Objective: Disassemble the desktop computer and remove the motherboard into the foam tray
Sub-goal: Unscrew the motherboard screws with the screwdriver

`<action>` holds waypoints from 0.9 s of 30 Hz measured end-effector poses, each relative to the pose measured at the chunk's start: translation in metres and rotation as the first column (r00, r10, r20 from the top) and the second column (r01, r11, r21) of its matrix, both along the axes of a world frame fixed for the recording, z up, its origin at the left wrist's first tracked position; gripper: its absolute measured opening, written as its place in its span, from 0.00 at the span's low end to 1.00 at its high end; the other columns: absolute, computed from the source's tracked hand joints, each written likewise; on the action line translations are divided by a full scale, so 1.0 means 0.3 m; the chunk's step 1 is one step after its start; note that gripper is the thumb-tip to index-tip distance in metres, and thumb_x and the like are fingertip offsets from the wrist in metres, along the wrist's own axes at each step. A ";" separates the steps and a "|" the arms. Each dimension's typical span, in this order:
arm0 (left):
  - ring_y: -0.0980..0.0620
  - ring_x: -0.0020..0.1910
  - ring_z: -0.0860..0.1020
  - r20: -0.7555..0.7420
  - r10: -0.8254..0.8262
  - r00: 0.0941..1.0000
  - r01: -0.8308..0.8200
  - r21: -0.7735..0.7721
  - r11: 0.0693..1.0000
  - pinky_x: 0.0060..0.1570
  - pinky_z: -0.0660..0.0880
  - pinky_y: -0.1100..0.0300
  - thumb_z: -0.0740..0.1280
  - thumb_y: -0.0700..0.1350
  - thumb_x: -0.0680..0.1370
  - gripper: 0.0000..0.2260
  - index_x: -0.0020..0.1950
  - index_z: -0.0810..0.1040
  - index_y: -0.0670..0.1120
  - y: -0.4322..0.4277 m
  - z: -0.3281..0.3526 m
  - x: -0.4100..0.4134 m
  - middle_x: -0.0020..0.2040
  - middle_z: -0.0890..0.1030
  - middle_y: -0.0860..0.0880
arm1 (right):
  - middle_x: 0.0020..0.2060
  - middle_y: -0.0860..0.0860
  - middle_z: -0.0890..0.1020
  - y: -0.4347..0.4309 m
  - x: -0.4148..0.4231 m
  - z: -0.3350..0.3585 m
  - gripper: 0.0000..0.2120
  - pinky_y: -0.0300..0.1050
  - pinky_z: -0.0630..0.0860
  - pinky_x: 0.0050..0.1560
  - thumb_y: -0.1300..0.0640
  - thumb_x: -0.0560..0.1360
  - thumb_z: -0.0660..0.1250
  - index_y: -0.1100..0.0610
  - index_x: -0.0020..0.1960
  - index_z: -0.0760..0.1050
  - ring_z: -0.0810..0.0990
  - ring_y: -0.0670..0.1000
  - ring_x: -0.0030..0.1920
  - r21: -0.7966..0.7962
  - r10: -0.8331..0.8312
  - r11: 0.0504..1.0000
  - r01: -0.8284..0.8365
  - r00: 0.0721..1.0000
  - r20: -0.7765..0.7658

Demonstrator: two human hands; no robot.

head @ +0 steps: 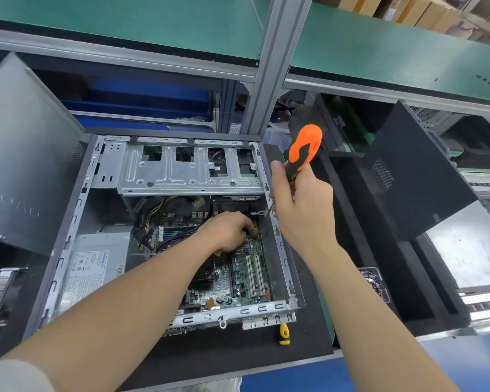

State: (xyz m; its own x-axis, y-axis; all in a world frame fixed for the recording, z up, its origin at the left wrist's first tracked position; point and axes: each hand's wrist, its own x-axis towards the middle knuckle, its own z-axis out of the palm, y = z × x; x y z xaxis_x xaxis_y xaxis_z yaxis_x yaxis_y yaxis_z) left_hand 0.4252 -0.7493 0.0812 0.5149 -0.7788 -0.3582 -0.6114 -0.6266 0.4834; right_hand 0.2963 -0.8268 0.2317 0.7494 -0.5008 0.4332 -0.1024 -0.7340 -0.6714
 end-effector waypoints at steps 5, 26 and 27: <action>0.55 0.34 0.80 -0.005 0.010 1.000 -0.010 -0.047 0.999 0.24 0.74 0.63 0.63 0.48 0.81 0.14 0.55 0.79 0.69 0.010 0.000 -0.004 0.59 0.81 0.54 | 0.36 0.55 0.80 -0.022 0.008 0.047 0.13 0.57 0.77 0.42 0.46 0.85 0.59 0.54 0.47 0.71 0.81 0.54 0.37 0.018 0.099 0.995 -0.098 0.972 -0.215; 0.41 0.59 0.80 0.038 -0.181 0.983 0.183 -0.057 0.981 0.51 0.77 0.52 0.62 0.43 0.80 0.14 0.65 0.75 0.46 0.068 0.077 -0.119 0.61 0.80 0.41 | 0.41 0.41 0.82 0.095 -0.077 -0.150 0.16 0.34 0.73 0.47 0.67 0.71 0.60 0.46 0.44 0.78 0.79 0.42 0.46 0.157 0.084 0.987 -0.041 0.957 -0.278; 0.41 0.62 0.78 0.043 -0.204 0.978 0.203 0.031 0.979 0.54 0.76 0.51 0.60 0.43 0.81 0.14 0.66 0.74 0.45 0.069 0.071 -0.125 0.63 0.78 0.41 | 0.42 0.41 0.82 0.091 -0.083 -0.142 0.16 0.36 0.75 0.49 0.65 0.71 0.59 0.45 0.45 0.78 0.79 0.42 0.47 0.130 0.161 0.984 -0.124 0.931 -0.329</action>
State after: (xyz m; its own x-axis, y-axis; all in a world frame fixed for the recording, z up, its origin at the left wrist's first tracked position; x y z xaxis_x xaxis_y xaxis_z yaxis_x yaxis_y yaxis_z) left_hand 0.3879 -0.7285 0.1024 0.3628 -0.8594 -0.3602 -0.7483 -0.4991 0.4370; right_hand 0.2715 -0.7995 0.1890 0.9088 -0.4066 0.0941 -0.2351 -0.6851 -0.6895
